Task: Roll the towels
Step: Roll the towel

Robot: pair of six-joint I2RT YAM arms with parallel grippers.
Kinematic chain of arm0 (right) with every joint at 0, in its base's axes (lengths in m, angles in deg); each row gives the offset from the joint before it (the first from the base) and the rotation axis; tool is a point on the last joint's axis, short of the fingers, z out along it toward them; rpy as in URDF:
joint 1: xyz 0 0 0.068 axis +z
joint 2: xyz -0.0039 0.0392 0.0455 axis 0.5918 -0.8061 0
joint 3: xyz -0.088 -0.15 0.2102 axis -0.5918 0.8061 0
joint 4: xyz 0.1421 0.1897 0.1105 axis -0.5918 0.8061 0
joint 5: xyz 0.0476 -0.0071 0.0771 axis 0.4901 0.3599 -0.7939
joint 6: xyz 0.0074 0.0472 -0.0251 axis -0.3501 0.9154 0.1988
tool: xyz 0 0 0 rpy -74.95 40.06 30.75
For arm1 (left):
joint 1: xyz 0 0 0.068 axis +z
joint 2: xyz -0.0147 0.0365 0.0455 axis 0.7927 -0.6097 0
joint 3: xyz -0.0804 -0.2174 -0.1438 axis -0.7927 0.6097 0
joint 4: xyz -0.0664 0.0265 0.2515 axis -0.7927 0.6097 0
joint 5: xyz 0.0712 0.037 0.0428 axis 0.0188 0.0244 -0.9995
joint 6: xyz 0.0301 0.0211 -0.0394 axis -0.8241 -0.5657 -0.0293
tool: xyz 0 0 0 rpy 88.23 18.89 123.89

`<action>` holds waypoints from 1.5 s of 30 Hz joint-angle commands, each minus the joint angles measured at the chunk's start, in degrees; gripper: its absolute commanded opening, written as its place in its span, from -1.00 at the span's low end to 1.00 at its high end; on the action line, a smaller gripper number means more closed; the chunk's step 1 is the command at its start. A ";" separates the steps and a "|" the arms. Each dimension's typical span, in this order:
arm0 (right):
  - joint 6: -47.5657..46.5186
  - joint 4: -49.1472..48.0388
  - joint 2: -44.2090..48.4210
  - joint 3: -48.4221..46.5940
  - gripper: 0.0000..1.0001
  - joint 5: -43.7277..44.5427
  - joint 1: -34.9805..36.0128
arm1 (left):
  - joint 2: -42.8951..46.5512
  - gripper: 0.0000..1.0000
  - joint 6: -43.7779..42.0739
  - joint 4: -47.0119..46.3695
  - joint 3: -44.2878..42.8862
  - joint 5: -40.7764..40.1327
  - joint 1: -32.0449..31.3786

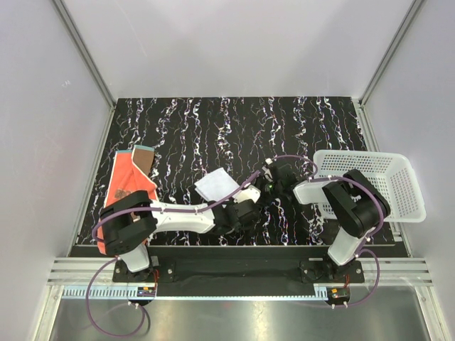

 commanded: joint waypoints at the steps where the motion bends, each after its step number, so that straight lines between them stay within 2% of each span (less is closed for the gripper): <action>1: -4.33 5.43 -2.59 -1.20 -0.77 3.16 -2.55 | -1.81 -1.00 3.54 4.27 4.06 11.84 -0.40; 16: -8.29 7.19 -5.85 -4.19 -0.72 -0.10 -9.31 | 0.38 -1.00 4.42 4.88 4.51 14.39 0.74; 21: -8.99 9.82 -5.68 -7.00 -0.72 -0.10 -9.76 | 0.03 -1.00 4.50 5.40 3.37 14.92 0.66; 24: -10.74 15.17 -4.19 -10.51 -0.72 1.99 -9.75 | -0.32 -1.00 4.42 6.37 2.14 16.50 0.74; 29: -14.70 28.88 2.31 -19.54 -0.70 6.92 -9.76 | -1.02 -1.00 5.03 8.83 -1.73 20.10 1.01; 35: -18.48 44.61 10.75 -27.47 -0.58 17.81 -9.84 | -1.29 -1.00 4.95 10.76 -4.28 25.99 3.29; 40: -18.58 52.36 17.94 -27.05 -0.56 25.56 -9.93 | 0.03 -1.00 5.56 10.33 -4.55 33.10 6.27; 45: -15.51 51.58 26.91 -20.29 -0.50 21.19 -9.84 | 2.75 -1.00 8.28 4.37 -1.04 45.82 12.24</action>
